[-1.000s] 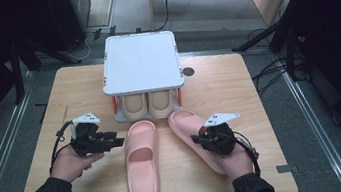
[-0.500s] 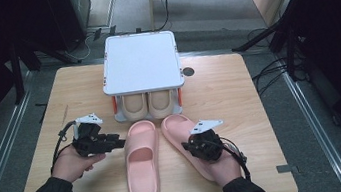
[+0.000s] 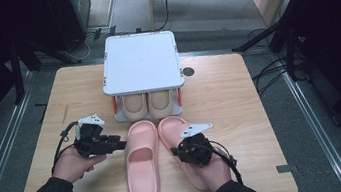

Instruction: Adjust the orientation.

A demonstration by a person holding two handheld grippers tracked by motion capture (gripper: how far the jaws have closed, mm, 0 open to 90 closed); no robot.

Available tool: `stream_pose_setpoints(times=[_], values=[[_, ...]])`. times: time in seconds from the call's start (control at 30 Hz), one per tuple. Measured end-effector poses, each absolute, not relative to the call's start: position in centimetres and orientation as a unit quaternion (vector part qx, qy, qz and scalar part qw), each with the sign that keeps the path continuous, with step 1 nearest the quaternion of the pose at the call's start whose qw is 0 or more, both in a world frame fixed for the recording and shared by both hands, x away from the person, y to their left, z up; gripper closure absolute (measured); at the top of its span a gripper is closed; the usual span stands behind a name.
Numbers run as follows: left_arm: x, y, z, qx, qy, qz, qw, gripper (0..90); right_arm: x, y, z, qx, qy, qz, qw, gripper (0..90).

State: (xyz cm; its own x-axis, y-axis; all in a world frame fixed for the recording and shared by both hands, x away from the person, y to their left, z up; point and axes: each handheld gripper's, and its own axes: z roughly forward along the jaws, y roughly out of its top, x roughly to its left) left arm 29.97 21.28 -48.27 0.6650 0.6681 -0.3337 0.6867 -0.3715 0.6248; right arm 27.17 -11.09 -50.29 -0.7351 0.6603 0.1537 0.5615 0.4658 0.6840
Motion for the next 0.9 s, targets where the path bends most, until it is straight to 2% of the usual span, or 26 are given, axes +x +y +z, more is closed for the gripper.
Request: stream_pose_setpoints(times=[0.2,0.37,0.4,0.53,0.63,0.9], values=[[29.9,21.3,-48.2,0.827,0.409,-0.011,0.385,56.8,27.2,-11.5,-50.0,0.354,0.850,0.385,0.065,64.3],[29.9,21.4,-48.2,0.825,0.411,-0.008,0.389,56.6,27.0,-13.2,-49.0,0.357,0.846,0.394,0.040,62.4],[29.9,21.4,-48.2,0.825,0.411,-0.008,0.388,56.6,27.0,-13.5,-48.9,0.358,0.847,0.393,0.032,63.2],[29.9,21.4,-48.2,0.826,0.408,-0.004,0.388,57.2,26.7,-15.4,-47.9,0.358,0.842,0.402,0.035,77.8],[29.9,21.4,-48.2,0.826,0.407,-0.002,0.389,58.2,27.1,-16.4,-47.6,0.363,0.837,0.408,0.044,83.1],[30.1,21.1,-48.6,0.829,0.408,-0.003,0.383,62.5,29.1,-18.7,-47.8,0.394,0.823,0.403,0.067,86.6]])
